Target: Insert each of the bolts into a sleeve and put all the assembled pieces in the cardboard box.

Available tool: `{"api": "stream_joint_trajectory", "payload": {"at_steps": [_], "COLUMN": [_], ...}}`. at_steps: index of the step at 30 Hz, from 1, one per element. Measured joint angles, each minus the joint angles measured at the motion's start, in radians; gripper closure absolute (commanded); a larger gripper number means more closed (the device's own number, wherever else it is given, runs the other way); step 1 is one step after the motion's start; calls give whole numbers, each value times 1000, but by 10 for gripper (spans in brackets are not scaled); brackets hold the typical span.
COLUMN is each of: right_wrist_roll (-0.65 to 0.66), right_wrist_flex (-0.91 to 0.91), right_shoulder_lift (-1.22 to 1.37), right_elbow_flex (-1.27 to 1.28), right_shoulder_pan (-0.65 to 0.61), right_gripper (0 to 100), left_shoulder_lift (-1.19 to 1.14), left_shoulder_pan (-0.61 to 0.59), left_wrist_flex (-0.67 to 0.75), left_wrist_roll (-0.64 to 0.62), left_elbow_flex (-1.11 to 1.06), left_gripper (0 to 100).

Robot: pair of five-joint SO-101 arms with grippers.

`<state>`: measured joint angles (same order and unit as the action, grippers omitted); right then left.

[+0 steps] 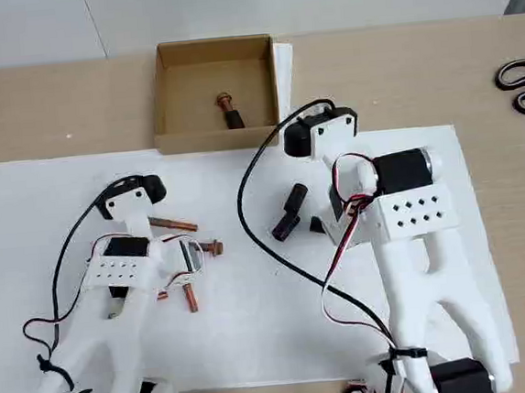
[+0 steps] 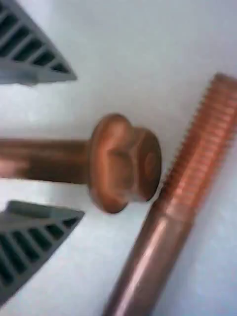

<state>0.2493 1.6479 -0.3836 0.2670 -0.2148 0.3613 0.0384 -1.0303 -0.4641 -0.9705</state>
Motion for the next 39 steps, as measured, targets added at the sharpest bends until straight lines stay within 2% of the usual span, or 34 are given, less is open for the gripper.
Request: {"api": "stream_joint_trajectory", "payload": {"at_steps": [7,21,26,39], "right_wrist_roll": [0,0,0,0], "right_wrist_flex": [0,0,0,18], "right_shoulder_lift": [0,0,0,-20], "right_elbow_flex": [0,0,0,0], "right_shoulder_pan": [0,0,0,-3], "right_gripper": [995,995,995,995], "left_shoulder_lift": [-5,-8,-9,-9], "left_shoulder_pan": [2,2,-6,-5], "left_wrist_flex": [9,28,-120,-531], "left_wrist_roll": [0,2,0,0], "left_elbow_flex": [2,3,100,651], "left_gripper": [996,993,993,994]}}
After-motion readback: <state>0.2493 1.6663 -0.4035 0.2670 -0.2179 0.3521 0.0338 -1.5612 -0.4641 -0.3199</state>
